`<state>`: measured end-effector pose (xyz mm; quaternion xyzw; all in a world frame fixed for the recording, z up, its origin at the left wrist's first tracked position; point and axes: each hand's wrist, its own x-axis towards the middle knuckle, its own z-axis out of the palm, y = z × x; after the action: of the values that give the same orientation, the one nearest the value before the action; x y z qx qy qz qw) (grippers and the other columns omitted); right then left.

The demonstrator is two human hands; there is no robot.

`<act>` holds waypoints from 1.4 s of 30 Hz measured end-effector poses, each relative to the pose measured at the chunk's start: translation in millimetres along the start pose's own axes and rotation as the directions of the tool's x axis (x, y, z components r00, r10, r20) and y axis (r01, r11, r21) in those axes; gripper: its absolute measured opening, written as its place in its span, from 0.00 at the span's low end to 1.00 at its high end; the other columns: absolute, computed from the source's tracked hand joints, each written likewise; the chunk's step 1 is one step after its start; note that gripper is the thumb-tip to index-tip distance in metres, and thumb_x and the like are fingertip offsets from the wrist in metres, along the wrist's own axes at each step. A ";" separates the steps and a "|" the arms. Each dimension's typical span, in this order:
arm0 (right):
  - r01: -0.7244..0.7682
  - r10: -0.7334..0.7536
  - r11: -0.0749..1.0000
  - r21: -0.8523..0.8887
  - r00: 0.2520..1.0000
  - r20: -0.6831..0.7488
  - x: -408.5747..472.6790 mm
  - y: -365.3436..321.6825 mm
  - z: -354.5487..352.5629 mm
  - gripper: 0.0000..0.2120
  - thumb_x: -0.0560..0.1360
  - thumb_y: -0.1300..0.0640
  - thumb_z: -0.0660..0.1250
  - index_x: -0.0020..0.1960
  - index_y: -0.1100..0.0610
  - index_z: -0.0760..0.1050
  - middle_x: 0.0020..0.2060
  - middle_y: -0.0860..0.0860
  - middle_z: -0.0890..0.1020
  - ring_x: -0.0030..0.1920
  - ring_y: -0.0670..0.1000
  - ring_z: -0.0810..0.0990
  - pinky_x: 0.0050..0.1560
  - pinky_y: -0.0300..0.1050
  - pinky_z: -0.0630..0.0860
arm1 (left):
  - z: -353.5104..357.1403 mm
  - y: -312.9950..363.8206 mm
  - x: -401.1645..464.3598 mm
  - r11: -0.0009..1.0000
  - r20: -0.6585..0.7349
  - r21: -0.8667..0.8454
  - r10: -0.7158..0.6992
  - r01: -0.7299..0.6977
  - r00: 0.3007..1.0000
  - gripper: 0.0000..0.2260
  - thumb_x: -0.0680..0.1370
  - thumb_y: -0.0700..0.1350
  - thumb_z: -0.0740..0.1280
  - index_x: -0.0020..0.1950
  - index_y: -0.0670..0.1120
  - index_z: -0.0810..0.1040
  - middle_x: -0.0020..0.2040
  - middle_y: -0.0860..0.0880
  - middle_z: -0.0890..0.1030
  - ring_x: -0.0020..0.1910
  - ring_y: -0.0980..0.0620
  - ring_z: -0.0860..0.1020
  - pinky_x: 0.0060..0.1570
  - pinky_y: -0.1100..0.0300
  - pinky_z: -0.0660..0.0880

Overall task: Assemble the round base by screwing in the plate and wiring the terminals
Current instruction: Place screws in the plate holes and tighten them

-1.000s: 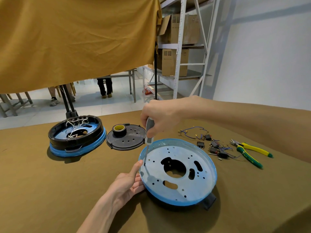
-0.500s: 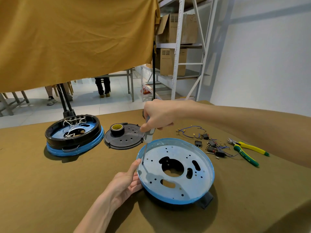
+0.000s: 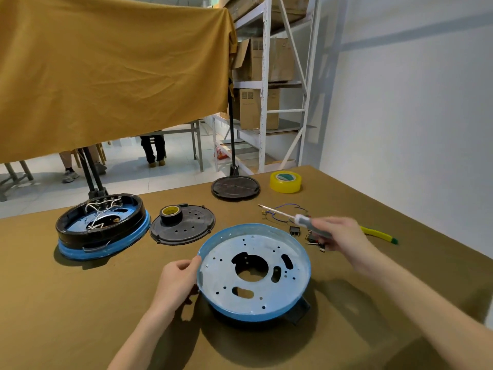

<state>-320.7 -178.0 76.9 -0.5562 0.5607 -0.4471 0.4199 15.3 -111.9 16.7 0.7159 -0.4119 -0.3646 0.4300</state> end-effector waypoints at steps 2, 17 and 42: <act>-0.026 0.018 0.999 -0.042 0.986 -0.168 -5.1 37.4 -6.6 0.06 0.78 0.54 0.72 0.47 0.56 0.86 0.39 0.54 0.86 0.36 0.50 0.78 0.35 0.44 0.72 | 4.5 3.6 2.9 1.000 -0.009 0.004 0.027 -0.027 1.000 0.07 0.83 0.51 0.68 0.53 0.48 0.80 0.48 0.50 0.82 0.44 0.51 0.79 0.34 0.58 0.76; 0.088 -0.171 0.835 -0.543 0.980 -0.104 16.0 88.4 1.2 0.09 0.84 0.50 0.62 0.51 0.51 0.80 0.49 0.50 0.81 0.48 0.50 0.78 0.48 0.48 0.74 | 24.9 -6.4 6.0 0.970 0.005 -0.243 0.016 -0.014 1.000 0.09 0.85 0.41 0.62 0.53 0.51 0.80 0.47 0.47 0.85 0.48 0.46 0.83 0.38 0.54 0.78; 0.092 -0.265 0.293 -0.952 0.964 0.011 60.4 78.1 6.7 0.11 0.82 0.49 0.65 0.58 0.53 0.82 0.53 0.52 0.81 0.51 0.55 0.82 0.47 0.50 0.80 | 17.9 -9.8 14.5 0.986 -0.012 -0.147 0.074 -0.075 0.997 0.07 0.82 0.43 0.68 0.60 0.50 0.77 0.51 0.52 0.81 0.50 0.53 0.78 0.37 0.62 0.75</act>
<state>-335.3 -240.0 1.2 -0.7199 0.6791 -0.1188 -0.0800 8.1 -127.8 -1.3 0.6674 -0.4091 -0.3752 0.4964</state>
